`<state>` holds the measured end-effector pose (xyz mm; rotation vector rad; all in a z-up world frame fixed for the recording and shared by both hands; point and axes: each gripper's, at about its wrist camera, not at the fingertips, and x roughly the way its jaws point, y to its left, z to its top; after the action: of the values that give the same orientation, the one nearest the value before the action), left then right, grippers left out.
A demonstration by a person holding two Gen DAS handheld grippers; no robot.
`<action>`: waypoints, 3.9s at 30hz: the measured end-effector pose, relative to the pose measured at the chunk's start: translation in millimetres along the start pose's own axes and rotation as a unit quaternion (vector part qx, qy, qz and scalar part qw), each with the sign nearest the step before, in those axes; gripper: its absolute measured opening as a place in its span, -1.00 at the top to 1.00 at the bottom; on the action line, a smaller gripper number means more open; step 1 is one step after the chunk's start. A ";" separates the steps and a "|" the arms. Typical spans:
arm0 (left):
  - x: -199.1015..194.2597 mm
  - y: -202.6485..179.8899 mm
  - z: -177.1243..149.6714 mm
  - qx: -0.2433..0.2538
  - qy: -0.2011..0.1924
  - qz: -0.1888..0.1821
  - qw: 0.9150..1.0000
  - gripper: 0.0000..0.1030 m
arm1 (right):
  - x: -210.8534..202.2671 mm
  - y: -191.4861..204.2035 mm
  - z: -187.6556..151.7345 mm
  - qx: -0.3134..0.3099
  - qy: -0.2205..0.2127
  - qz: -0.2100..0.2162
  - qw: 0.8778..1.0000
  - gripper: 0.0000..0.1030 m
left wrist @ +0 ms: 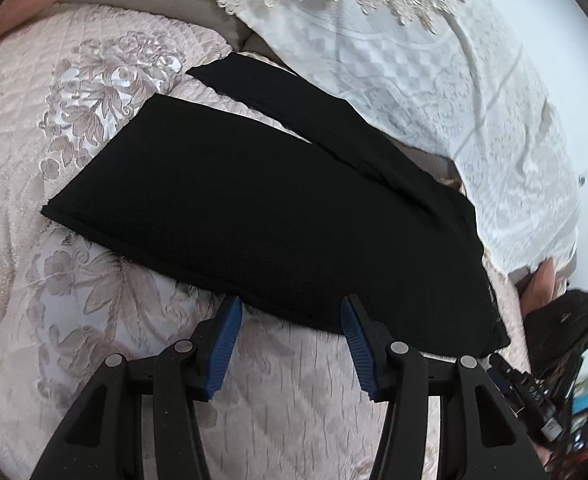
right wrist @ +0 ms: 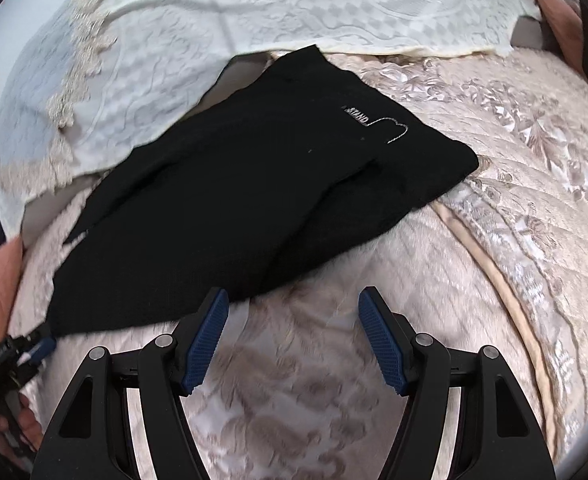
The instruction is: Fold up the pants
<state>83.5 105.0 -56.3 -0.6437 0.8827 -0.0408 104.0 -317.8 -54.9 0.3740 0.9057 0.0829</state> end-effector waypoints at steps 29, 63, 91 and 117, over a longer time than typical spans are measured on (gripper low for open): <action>8.2 10.3 22.7 -0.007 -0.028 0.049 0.998 0.92 | 8.7 -38.8 38.5 0.103 -0.056 0.032 0.993 0.94; -61.3 12.6 -70.2 0.052 0.031 0.032 0.998 0.92 | -92.9 -82.9 -56.1 0.186 -0.037 -0.002 0.982 0.96; -25.8 12.8 70.3 0.066 -0.075 0.053 0.994 0.28 | -97.6 9.1 -16.3 0.040 -0.102 -0.048 0.993 0.24; 62.1 34.8 137.6 0.015 -0.064 0.139 0.988 0.91 | -48.6 20.2 -0.7 0.018 -0.071 -0.021 0.997 0.24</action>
<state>216.2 185.0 -55.5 -0.4852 0.8389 0.2354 75.1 -309.8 -11.6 0.3888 0.7749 0.0003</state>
